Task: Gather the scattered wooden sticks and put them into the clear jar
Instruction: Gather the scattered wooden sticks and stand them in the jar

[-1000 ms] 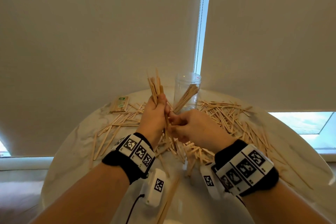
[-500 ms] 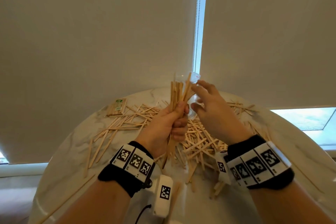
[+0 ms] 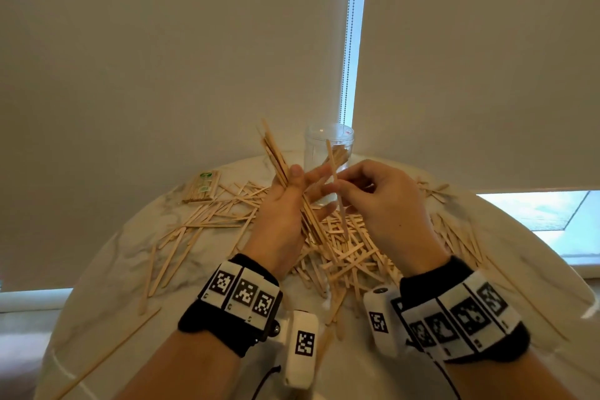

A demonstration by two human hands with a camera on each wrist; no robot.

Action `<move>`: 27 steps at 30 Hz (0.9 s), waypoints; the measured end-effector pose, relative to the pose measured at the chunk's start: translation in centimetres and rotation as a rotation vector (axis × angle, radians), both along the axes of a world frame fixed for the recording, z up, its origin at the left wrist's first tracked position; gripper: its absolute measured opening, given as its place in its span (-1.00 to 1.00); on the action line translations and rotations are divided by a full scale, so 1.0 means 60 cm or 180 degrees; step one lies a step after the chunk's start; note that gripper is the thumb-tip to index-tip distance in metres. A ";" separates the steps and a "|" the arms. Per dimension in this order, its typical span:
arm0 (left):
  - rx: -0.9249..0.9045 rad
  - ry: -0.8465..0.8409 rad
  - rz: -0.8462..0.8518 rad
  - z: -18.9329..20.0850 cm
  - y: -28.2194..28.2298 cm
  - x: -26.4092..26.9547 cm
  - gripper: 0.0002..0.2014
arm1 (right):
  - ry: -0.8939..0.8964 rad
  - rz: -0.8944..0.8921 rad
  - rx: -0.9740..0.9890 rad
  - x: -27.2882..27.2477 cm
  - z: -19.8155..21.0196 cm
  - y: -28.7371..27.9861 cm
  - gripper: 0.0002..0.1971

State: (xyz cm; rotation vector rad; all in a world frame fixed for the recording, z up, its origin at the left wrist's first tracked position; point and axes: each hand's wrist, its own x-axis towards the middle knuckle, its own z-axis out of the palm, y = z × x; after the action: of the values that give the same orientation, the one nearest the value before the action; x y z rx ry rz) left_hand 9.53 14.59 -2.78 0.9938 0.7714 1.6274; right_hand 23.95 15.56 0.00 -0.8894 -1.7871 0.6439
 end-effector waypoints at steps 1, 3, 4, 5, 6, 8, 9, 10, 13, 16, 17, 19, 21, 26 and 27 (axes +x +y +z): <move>0.0028 0.0046 -0.0009 -0.002 0.000 0.002 -0.61 | -0.0016 0.0007 0.0003 -0.002 -0.001 -0.001 -0.93; 0.0026 0.0076 -0.0062 -0.008 0.000 0.011 -0.60 | -0.0154 0.0114 -0.0039 -0.007 -0.005 -0.004 -0.91; 0.0011 -0.0003 -0.0078 -0.010 0.000 0.016 -0.60 | -0.0296 0.0104 0.0010 -0.011 -0.008 -0.004 -0.89; -0.0001 -0.0112 -0.0069 -0.012 0.000 0.020 -0.63 | -0.0447 0.0076 0.0068 -0.013 -0.008 -0.006 -0.87; -0.0006 -0.0204 -0.0012 -0.013 0.001 0.023 -0.67 | -0.0555 0.0092 0.0070 -0.013 -0.009 -0.006 -0.85; -0.0067 -0.0213 0.0223 -0.014 0.004 0.017 -0.68 | -0.0598 0.0304 -0.0120 -0.008 -0.007 -0.007 -0.83; -0.0100 -0.0183 0.0364 -0.016 0.007 0.009 -0.65 | -0.0653 0.0382 -0.0242 -0.005 -0.006 -0.006 -0.85; -0.0131 -0.0179 0.0493 -0.015 0.009 0.001 -0.61 | -0.0821 0.0403 -0.0314 -0.001 -0.005 -0.007 -0.86; -0.0256 -0.0513 0.0538 -0.009 0.005 -0.004 -0.54 | -0.1629 0.0500 -0.0519 -0.007 -0.012 -0.014 -0.64; -0.0215 -0.0060 0.0334 -0.008 -0.005 0.014 -0.45 | -0.1602 0.0481 -0.0465 -0.022 -0.023 -0.016 -0.65; -0.0156 0.0020 0.0203 -0.009 -0.008 0.019 -0.45 | -0.1487 0.0347 -0.0400 -0.023 -0.024 -0.014 -0.72; -0.0095 0.0073 -0.0039 -0.009 -0.011 0.024 -0.48 | -0.1420 0.0096 -0.0242 -0.021 -0.025 -0.009 -0.84; -0.0051 0.0091 -0.0224 -0.008 -0.012 0.026 -0.51 | -0.1516 -0.0010 -0.0072 -0.019 -0.026 -0.005 -0.85; -0.0185 -0.0336 -0.0211 -0.002 -0.016 0.019 -0.55 | -0.2139 -0.0082 0.0106 -0.002 -0.023 0.003 -0.76; -0.0250 -0.0667 0.0028 0.002 -0.013 0.006 -0.53 | -0.2354 -0.0080 0.0069 0.008 -0.018 0.005 -0.75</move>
State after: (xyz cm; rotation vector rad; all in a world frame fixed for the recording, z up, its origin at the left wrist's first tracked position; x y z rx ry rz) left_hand 9.91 13.78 -2.64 0.7513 0.6922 1.6651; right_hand 24.43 15.86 -1.08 -1.2339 -2.4170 0.2823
